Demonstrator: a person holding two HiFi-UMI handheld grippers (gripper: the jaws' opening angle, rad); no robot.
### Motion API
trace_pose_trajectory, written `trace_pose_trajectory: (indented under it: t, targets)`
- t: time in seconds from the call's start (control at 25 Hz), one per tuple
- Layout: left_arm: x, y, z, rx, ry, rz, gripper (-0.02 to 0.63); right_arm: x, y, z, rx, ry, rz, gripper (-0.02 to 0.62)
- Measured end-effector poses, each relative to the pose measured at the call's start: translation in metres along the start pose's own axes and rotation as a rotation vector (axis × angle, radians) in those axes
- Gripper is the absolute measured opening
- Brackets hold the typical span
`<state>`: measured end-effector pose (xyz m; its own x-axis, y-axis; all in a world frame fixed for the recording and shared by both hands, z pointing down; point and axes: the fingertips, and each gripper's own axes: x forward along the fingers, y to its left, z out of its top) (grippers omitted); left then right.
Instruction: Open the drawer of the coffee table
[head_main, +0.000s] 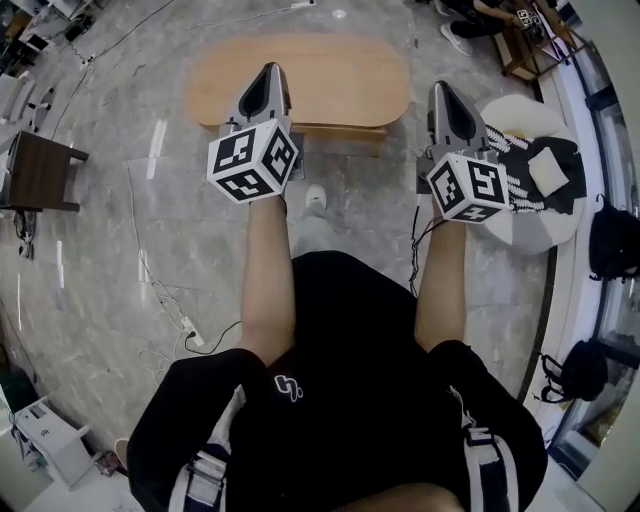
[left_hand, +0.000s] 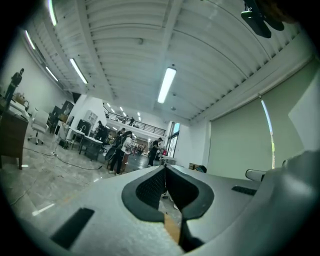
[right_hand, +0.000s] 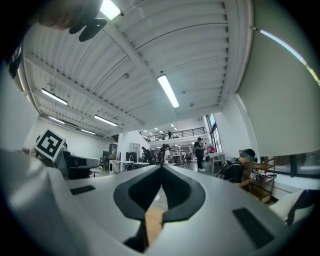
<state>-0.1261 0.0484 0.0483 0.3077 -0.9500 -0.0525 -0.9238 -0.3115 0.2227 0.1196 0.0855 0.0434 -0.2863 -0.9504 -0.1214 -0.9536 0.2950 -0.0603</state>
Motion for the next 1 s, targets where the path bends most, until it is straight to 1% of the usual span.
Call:
trace_pose_trajectory:
  t: [0.2,0.36,0.44,0.6,0.84,0.92,1.0]
  targets:
    - [0.079,0.021,-0.001,-0.005,0.023,-0.045,0.011,0.072,-0.013,-0.007,-0.017,0.041,-0.022,0.012]
    - [0.138,0.03,0.0,0.019,0.03,-0.066,0.011,0.126,-0.029,-0.01,-0.022,0.06,-0.024,0.012]
    - [0.167,0.035,0.001,0.032,0.033,-0.079,0.011,0.152,-0.042,-0.012,-0.021,0.067,-0.04,0.012]
    - [0.22,0.066,0.005,0.032,0.039,-0.096,0.011,0.209,-0.05,-0.024,-0.003,0.073,-0.058,0.012]
    - [0.283,0.108,0.0,0.038,0.101,-0.117,0.011,0.289,-0.044,-0.05,0.051,0.108,-0.068,0.012]
    - [0.298,0.12,-0.009,0.023,0.126,-0.114,0.011,0.304,-0.045,-0.061,0.043,0.138,-0.07,0.012]
    - [0.308,0.127,-0.023,0.005,0.154,-0.11,0.011,0.309,-0.056,-0.072,0.046,0.165,-0.093,0.012]
